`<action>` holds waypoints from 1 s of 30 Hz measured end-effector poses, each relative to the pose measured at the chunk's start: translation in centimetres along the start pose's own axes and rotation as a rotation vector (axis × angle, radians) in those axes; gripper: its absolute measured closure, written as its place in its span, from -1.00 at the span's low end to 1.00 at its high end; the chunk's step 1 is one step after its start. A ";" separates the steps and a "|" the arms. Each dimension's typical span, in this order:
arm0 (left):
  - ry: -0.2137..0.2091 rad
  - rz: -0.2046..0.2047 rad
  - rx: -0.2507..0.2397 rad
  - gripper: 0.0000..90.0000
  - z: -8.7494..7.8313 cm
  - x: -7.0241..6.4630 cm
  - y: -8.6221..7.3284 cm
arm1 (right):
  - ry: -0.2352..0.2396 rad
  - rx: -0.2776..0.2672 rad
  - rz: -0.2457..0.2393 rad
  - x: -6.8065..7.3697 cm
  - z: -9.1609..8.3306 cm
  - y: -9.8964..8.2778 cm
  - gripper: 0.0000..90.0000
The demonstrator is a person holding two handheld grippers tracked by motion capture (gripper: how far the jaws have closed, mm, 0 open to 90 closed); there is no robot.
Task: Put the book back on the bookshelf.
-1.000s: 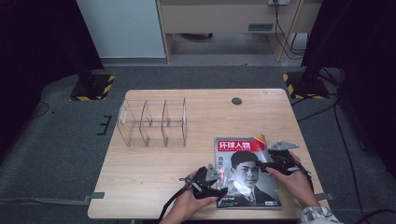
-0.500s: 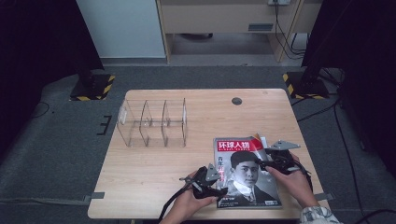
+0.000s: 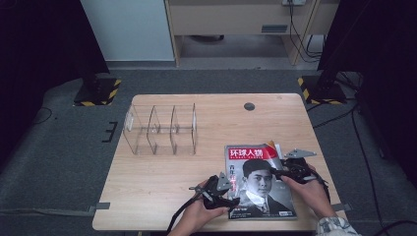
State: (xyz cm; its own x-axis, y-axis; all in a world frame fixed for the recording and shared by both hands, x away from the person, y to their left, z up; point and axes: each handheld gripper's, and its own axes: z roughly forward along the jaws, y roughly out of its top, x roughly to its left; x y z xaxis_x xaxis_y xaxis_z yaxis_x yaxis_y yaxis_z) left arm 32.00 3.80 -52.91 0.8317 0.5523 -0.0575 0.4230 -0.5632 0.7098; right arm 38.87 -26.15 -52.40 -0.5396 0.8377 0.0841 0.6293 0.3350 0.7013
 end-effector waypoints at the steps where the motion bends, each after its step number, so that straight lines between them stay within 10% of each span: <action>1: 0.000 0.001 0.001 -0.33 0.0 0.0 0.0 | 0.007 0.009 -0.001 0.0 0.2 -0.2 -0.07; 23: -0.002 0.002 0.002 -0.33 0.0 0.0 0.0 | -0.019 -0.020 -0.066 0.7 -0.1 0.3 0.43; 30: -0.008 0.004 -0.003 -0.33 0.1 0.1 0.0 | 0.006 -0.011 -0.059 0.9 0.2 0.1 0.24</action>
State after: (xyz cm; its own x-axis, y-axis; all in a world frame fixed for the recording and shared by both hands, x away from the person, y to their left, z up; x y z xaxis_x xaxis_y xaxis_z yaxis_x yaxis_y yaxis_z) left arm 32.10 3.79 -52.93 0.8361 0.5452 -0.0601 0.4185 -0.5633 0.7124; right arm 38.58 -25.31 -52.37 -0.5789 0.8141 0.0462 0.5897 0.3789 0.7132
